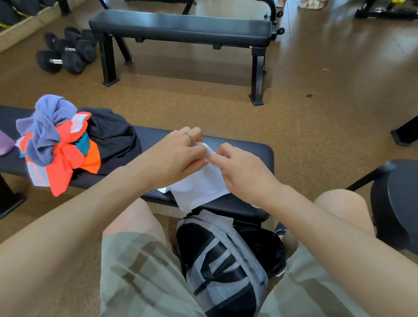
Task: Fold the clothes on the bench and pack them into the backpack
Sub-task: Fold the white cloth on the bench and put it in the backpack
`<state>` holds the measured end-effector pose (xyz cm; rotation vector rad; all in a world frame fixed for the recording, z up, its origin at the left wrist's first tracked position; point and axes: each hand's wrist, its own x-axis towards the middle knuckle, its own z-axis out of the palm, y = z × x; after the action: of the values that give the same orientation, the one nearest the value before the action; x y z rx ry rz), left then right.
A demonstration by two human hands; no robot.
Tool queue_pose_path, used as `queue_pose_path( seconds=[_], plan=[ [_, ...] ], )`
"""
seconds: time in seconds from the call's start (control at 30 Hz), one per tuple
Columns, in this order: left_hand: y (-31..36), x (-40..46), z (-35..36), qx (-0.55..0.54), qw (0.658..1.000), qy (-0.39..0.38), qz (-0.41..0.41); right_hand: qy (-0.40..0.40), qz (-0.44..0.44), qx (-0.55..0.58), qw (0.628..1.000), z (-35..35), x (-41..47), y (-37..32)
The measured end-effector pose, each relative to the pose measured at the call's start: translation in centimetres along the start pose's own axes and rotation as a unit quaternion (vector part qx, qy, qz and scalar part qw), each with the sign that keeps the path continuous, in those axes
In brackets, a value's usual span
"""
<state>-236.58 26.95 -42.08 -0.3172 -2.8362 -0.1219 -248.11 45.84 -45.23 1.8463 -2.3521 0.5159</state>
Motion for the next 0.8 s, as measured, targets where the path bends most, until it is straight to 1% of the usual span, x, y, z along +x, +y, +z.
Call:
queue_pose_path(
  seconds=[0.13,0.23,0.33,0.47,0.53,0.6,0.63,0.7,0.77,0.8],
  plan=[
    [-0.4,-0.3,-0.2,0.034,0.999,-0.005,0.007,0.025,0.052,0.036,0.998,0.0,-0.1,0.5],
    [-0.9,-1.0,-0.2,0.055,0.998,-0.008,-0.004,0.043,0.084,0.025,0.995,-0.4,-0.3,1.3],
    [-0.9,-1.4,-0.5,0.056,0.998,-0.003,-0.026,0.061,0.09,0.002,0.994,-1.1,-0.4,1.6],
    [-0.4,-1.6,-1.1,0.031,0.998,0.02,-0.046,0.061,0.099,-0.022,0.993,-1.4,-0.5,1.9],
    [-0.3,-1.6,-1.1,-0.001,0.997,0.034,-0.062,0.041,0.129,-0.029,0.99,-1.6,-0.4,2.1],
    [0.0,-1.3,-0.9,-0.027,0.996,0.046,-0.074,0.017,0.129,-0.025,0.991,-1.5,-0.3,2.0],
    [0.2,-1.1,-0.9,-0.036,0.995,0.051,-0.078,0.012,0.109,-0.004,0.994,-1.5,-0.1,1.6],
    [0.7,-0.7,-0.9,-0.039,0.994,0.064,-0.074,0.009,0.066,0.083,0.994,-1.7,0.4,0.4],
    [1.2,-0.2,-1.2,-0.022,0.995,0.076,-0.058,0.002,0.044,0.185,0.982,-1.7,1.0,-0.8],
    [1.5,-0.1,-1.4,-0.016,0.995,0.081,-0.051,0.004,0.051,0.223,0.973,-1.8,1.2,-1.2]
  ],
)
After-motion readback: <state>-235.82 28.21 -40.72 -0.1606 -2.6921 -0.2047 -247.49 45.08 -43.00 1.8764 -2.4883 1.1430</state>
